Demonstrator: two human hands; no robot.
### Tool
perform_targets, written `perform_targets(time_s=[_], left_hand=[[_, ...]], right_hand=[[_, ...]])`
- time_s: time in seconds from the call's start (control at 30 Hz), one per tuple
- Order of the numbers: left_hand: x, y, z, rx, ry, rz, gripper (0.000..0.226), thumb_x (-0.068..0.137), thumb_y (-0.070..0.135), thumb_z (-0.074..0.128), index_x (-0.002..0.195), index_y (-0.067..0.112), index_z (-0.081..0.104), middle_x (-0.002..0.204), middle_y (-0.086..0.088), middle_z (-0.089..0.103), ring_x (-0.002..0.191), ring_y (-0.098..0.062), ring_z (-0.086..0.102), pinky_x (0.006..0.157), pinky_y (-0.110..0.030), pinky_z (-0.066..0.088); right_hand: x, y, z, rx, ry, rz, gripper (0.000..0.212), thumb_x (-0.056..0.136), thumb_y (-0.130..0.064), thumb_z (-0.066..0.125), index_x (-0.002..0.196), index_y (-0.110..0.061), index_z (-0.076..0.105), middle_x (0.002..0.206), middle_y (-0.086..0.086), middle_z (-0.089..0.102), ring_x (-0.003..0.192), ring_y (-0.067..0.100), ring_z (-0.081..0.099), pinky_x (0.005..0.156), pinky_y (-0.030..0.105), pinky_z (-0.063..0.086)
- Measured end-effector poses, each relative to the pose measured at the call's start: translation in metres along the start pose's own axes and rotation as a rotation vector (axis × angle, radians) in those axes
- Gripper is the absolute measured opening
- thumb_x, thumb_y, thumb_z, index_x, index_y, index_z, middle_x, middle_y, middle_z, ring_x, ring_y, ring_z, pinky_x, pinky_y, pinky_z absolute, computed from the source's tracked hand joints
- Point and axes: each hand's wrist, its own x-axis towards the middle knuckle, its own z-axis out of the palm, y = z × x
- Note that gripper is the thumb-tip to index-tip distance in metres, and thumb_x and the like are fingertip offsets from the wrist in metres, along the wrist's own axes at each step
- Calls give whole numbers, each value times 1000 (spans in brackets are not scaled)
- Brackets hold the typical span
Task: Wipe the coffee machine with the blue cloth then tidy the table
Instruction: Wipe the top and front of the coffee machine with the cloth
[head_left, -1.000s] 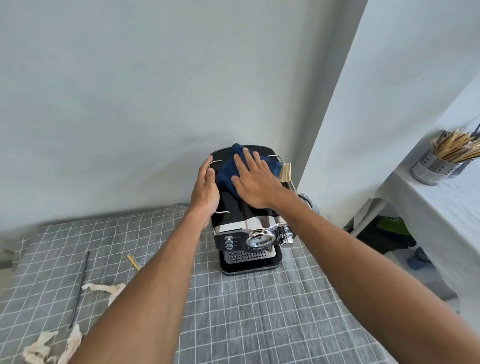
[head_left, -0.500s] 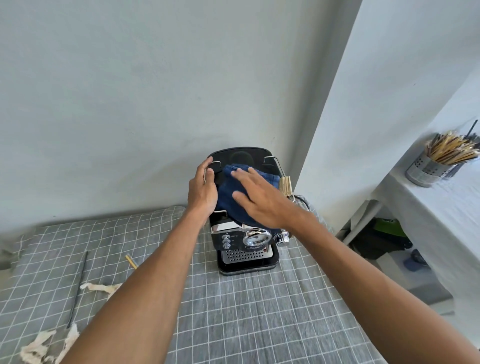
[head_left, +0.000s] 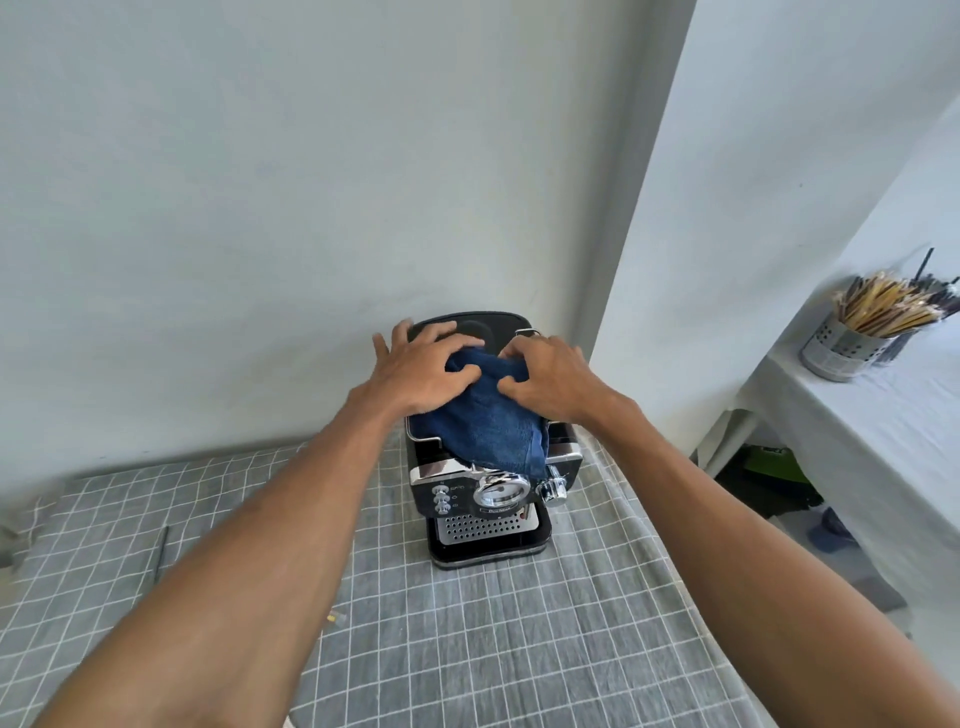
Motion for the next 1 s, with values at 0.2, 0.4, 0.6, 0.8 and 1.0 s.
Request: perform_targets(time_s=[0.2, 0.4, 0.6, 0.8, 1.0], left_hand=[[-10, -2, -30, -125, 71, 169, 21, 79, 51, 72, 96, 39, 65, 94, 15, 72, 93, -12, 64, 97, -46, 45], [-42, -8, -37, -430, 260, 242, 22, 82, 50, 81, 92, 38, 66, 78, 12, 70, 62, -5, 60, 59, -20, 46], [-87, 16, -33, -650, 519, 214, 19, 84, 46, 78, 95, 36, 66, 81, 11, 71, 71, -13, 67, 64, -35, 56], [-163, 52, 27, -1048, 749, 33, 18, 81, 29, 76, 92, 19, 66, 79, 5, 73, 72, -14, 67, 68, -30, 54], [-224, 25, 116, -981, 549, 26, 14, 84, 31, 75, 92, 36, 65, 81, 13, 73, 72, -8, 70, 61, -18, 51]], right_hand=[[-14, 13, -11, 288, 23, -176, 20, 89, -16, 65, 107, -22, 62, 90, -14, 66, 77, -1, 61, 69, 8, 42], [-31, 20, -26, 583, 150, -208, 18, 89, -21, 77, 106, -26, 72, 94, -8, 76, 86, 7, 71, 76, 18, 55], [-62, 0, -42, 831, 231, -191, 16, 88, -22, 79, 103, -21, 75, 102, 6, 74, 88, 15, 71, 77, 33, 61], [-118, -11, -31, 1041, -110, -207, 11, 89, -18, 78, 99, -16, 73, 97, 5, 72, 88, 18, 69, 75, 29, 57], [-168, 17, 44, 987, -297, -51, 11, 89, -16, 78, 99, -14, 75, 101, 6, 72, 93, 16, 68, 79, 25, 56]])
